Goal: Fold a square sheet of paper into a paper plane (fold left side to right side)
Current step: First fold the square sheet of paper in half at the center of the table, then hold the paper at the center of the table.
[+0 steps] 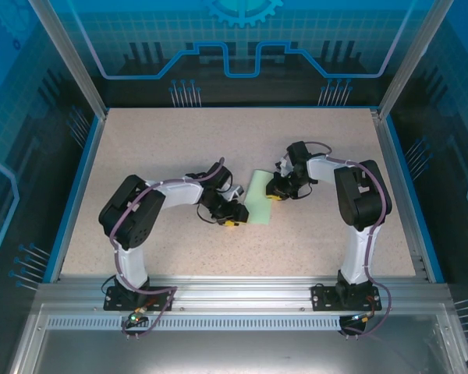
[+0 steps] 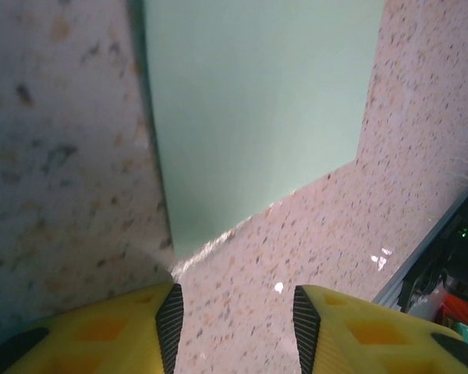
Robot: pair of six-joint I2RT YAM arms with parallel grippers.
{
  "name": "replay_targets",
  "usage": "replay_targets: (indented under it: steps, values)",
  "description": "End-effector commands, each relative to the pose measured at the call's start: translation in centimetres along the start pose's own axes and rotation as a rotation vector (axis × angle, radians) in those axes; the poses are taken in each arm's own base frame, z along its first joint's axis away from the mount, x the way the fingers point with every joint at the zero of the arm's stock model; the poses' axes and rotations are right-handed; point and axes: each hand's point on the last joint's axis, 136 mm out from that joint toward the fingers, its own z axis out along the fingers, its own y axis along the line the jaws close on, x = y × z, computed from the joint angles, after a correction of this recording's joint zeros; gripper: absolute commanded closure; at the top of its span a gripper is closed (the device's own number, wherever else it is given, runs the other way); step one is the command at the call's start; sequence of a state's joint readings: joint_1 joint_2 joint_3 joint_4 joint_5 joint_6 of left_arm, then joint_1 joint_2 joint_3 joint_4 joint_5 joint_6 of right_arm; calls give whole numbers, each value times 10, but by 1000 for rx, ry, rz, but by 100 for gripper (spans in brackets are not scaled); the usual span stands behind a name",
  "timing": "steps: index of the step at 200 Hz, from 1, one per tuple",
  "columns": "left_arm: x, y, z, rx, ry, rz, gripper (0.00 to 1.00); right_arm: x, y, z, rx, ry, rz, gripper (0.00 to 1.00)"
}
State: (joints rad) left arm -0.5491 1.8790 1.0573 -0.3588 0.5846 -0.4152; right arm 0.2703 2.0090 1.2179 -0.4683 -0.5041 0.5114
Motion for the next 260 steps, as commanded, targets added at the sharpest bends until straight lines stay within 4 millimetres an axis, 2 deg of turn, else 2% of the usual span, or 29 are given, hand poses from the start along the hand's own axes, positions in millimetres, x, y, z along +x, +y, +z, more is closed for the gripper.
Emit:
replay_targets:
  steps: [1,20,40,62,80,101,147,170,193,218,238,260]
  values:
    - [-5,-15,-23,48,-38,-13,54,15,-29,14,116,58,38,85]
    - [-28,-34,-35,83,-88,25,53,15,-28,15,115,58,36,85]
    - [-50,-48,-34,108,-98,41,53,15,-27,16,116,60,34,85]
    - [-68,-47,-24,104,-96,35,54,15,-25,16,114,60,29,85]
    - [-75,-44,-14,108,-90,22,54,15,-25,16,112,60,30,85]
    - [-77,-39,-2,89,-75,13,54,15,-23,17,111,61,27,85]
    - [-67,-4,22,-23,-32,-39,54,13,-17,15,83,49,12,85]
    - [-57,8,29,-64,-8,-53,54,7,4,5,-1,15,-28,85]
    - [-51,16,33,-96,2,-63,54,-3,28,-14,-95,-38,-54,85]
    - [-47,22,35,-130,11,-67,54,-13,44,-28,-144,-78,-73,86]
    - [-45,25,36,-146,15,-67,54,-20,55,-31,-172,-95,-83,87]
    - [-44,24,37,-151,17,-66,54,-27,63,-22,-194,-85,-77,88]
